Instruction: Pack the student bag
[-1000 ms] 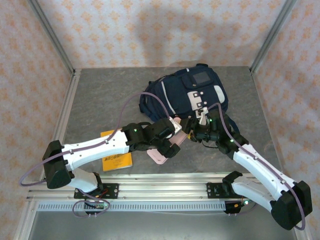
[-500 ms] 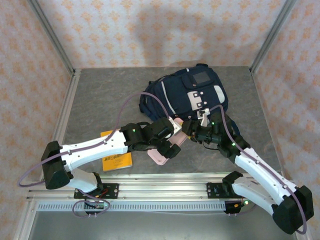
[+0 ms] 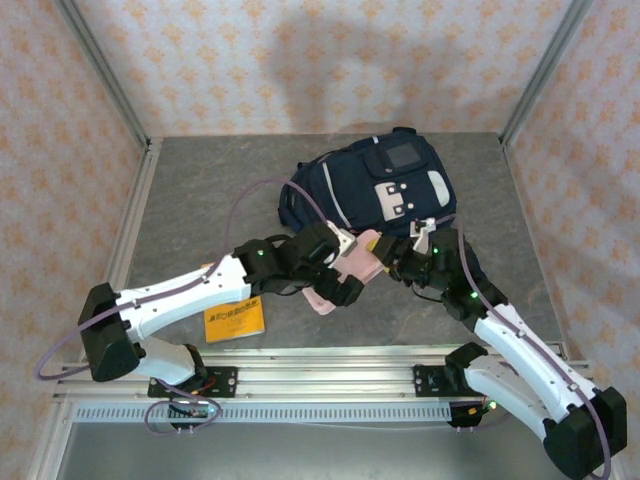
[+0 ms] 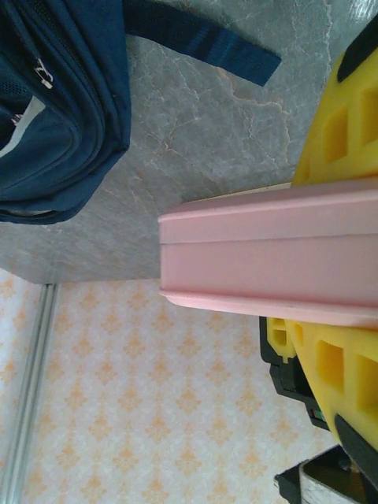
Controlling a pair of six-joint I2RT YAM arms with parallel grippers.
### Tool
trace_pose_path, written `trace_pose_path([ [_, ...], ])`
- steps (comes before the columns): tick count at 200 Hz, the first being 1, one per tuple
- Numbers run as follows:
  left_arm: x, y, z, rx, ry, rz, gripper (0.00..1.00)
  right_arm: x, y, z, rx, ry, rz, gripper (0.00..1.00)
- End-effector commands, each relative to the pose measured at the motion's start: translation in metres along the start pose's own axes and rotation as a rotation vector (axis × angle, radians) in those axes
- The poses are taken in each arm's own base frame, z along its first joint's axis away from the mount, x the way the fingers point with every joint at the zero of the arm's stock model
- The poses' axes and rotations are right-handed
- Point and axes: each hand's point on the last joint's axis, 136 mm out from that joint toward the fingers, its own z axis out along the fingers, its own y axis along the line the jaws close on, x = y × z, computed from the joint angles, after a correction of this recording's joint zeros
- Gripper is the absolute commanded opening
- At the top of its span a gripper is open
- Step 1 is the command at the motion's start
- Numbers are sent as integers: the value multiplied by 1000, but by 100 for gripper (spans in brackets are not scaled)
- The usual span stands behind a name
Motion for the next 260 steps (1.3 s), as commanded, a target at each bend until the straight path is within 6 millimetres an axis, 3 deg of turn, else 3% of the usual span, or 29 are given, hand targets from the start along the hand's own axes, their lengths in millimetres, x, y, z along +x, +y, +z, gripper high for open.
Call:
trace_pose_path([
  [1, -27, 19, -32, 28, -137, -225, 100, -19, -4, -10, 17, -115, -17, 25],
  [56, -32, 67, -62, 37, -266, -685, 100, -38, 21, -32, -48, -253, -79, 25],
  [80, -35, 78, -72, 103, -374, -839, 100, -44, 35, -37, -119, -293, -52, 25],
  [149, -68, 57, -70, 477, -499, -1042, 100, -60, 73, -46, -299, -356, 39, 24],
  [209, -88, 42, -78, 658, -565, -1024, 100, -65, 81, -44, -399, -355, 137, 24],
  [237, -96, 31, -88, 713, -587, -988, 94, -67, 79, -44, -399, -363, 149, 24],
  [260, -99, 25, -91, 744, -588, -977, 83, -67, 78, -42, -401, -358, 152, 24],
])
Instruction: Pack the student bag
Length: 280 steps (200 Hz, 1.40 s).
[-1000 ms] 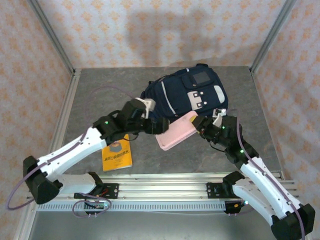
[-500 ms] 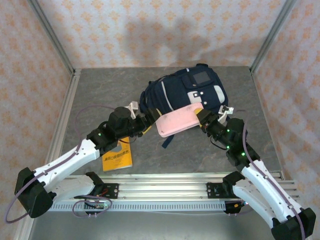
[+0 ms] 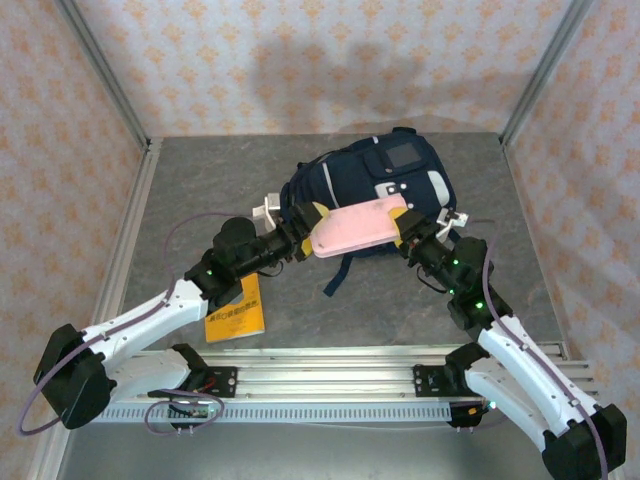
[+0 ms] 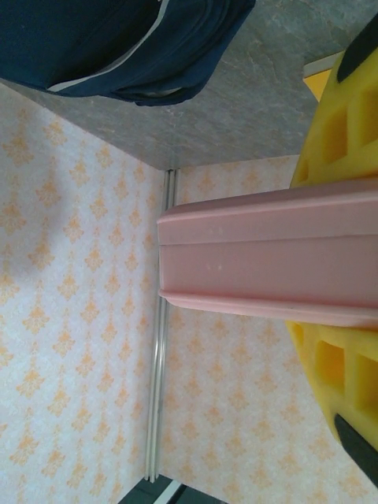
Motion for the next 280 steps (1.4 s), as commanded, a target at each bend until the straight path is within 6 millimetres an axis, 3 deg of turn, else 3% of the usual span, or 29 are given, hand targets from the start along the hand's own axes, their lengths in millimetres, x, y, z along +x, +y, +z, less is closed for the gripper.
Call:
trace_pose_path([
  [1, 8, -26, 0, 110, 34, 14, 82, -5, 26, -2, -106, -20, 2, 24],
  [43, 24, -33, 7, 132, 95, 25, 67, -4, 25, 0, -102, -17, -16, 24],
  [107, 25, -31, 5, 122, 96, 35, 49, -3, 17, 2, -75, -12, -38, 24],
  [161, 23, -27, 2, 98, 78, 40, 41, -3, 8, 1, -53, -14, -27, 28],
  [196, 20, -28, -1, 90, 63, 48, 33, -4, 2, 2, -37, -22, -21, 41],
  [237, 15, -26, -7, 76, 39, 57, 33, -6, -5, -2, 30, -35, -72, 61],
  [259, 4, -28, -18, 59, -3, 80, 34, -14, -19, -14, 151, -80, -153, 68],
  [280, -13, -28, -37, 5, -76, 157, 38, -26, -46, -33, 365, -128, -248, 71],
])
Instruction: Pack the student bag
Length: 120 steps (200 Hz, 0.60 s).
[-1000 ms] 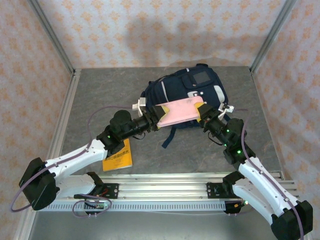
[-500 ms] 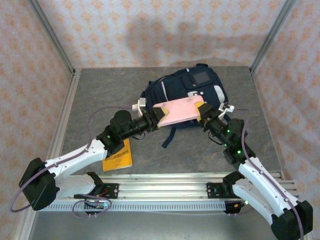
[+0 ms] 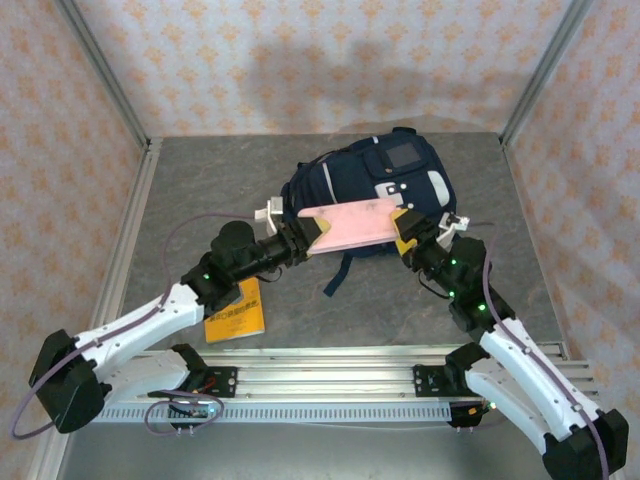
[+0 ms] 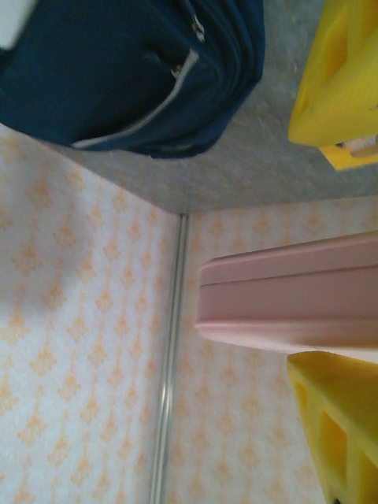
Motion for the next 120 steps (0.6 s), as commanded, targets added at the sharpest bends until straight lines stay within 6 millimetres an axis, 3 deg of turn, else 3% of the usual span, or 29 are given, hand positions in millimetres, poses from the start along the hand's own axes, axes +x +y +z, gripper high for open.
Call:
trace_pose_path([
  [1, -25, -21, -27, 3, -117, 122, 38, -17, -26, -20, 224, -78, -149, 71],
  [22, -41, -14, -54, -106, -202, 221, 38, -25, -50, -31, 366, -112, -221, 71],
  [39, -54, -6, -72, -162, -261, 254, 38, -23, -51, -25, 379, -78, -290, 69],
  [83, -89, 17, -124, -371, -443, 302, 36, 0, -56, 33, 507, 208, -505, 65],
  [120, -108, 15, -170, -537, -607, 392, 36, 13, -58, 89, 655, 352, -777, 69],
])
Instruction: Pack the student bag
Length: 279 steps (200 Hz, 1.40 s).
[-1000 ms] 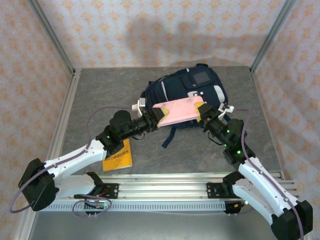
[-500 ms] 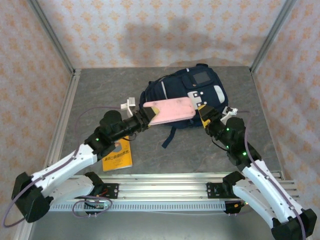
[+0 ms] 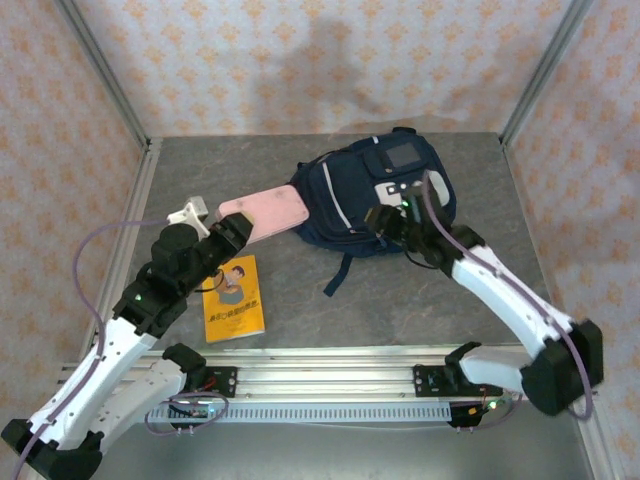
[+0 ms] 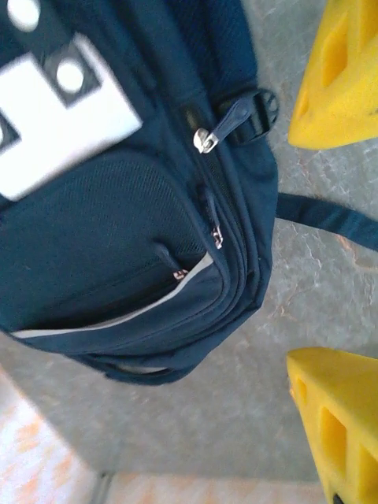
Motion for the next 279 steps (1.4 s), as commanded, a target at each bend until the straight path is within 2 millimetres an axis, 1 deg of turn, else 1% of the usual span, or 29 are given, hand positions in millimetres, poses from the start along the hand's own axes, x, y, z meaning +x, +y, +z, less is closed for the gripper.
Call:
trace_pose_path([
  [1, -36, 13, -30, -125, -163, 103, 36, -1, 11, 19, 99, 62, -249, 69],
  [22, -53, 20, -45, -195, -246, 149, 36, -1, 31, 55, 158, 112, -397, 73],
  [32, -57, 23, -48, -218, -267, 166, 35, -1, 40, 73, 194, 132, -472, 74],
  [41, -60, 23, -48, -225, -277, 179, 36, -3, 45, 84, 220, 144, -507, 76],
  [46, -60, 23, -48, -226, -278, 187, 35, -4, 46, 93, 252, 153, -528, 76],
  [60, -61, 22, -46, -226, -281, 200, 36, -11, 49, 112, 317, 151, -579, 79],
  [69, -61, 22, -44, -228, -284, 206, 36, -20, 46, 121, 390, 119, -604, 82],
  [74, -61, 22, -43, -230, -283, 210, 35, -24, 47, 124, 409, 108, -617, 83],
  [91, -61, 21, -40, -229, -282, 224, 36, -22, 48, 142, 427, 130, -637, 84],
  [115, -61, 21, -36, -240, -282, 241, 35, -13, 50, 164, 429, 169, -668, 84],
  [149, -58, 23, -30, -240, -272, 243, 36, -3, 43, 188, 470, 237, -728, 76],
  [156, -58, 23, -29, -240, -270, 242, 36, -3, 40, 191, 487, 242, -743, 70],
  [160, -57, 23, -29, -240, -268, 242, 35, -4, 39, 192, 500, 241, -750, 63],
  [164, -57, 24, -28, -240, -266, 242, 36, -5, 38, 193, 510, 240, -757, 52],
  [166, -57, 24, -28, -240, -265, 242, 36, -6, 38, 192, 514, 239, -762, 48],
  [171, -57, 24, -27, -241, -264, 243, 36, -8, 37, 191, 522, 234, -766, 34],
  [179, -56, 23, -27, -240, -261, 244, 35, -13, 39, 186, 526, 219, -769, 15],
  [182, -56, 23, -27, -241, -259, 245, 35, -15, 41, 184, 522, 212, -766, 9],
  [190, -56, 23, -26, -240, -256, 247, 36, -20, 47, 175, 502, 189, -762, 0],
  [209, -52, 17, -20, -219, -229, 252, 35, -31, 65, 147, 399, 143, -728, 0],
  [225, -42, 14, -8, -196, -172, 252, 35, -37, 80, 121, 233, 145, -643, 0],
  [233, -37, 14, -2, -196, -142, 243, 35, -42, 83, 108, 142, 153, -575, 0],
  [246, -27, 15, 10, -186, -95, 216, 35, -51, 83, 89, 35, 170, -471, 0],
  [260, -17, 15, 23, -163, -54, 184, 35, -57, 81, 72, -81, 187, -397, 0],
  [267, -13, 12, 29, -136, -36, 167, 35, -61, 80, 63, -135, 184, -360, 0],
  [279, -4, -1, 39, -56, 2, 145, 36, -68, 79, 47, -224, 155, -294, 0],
])
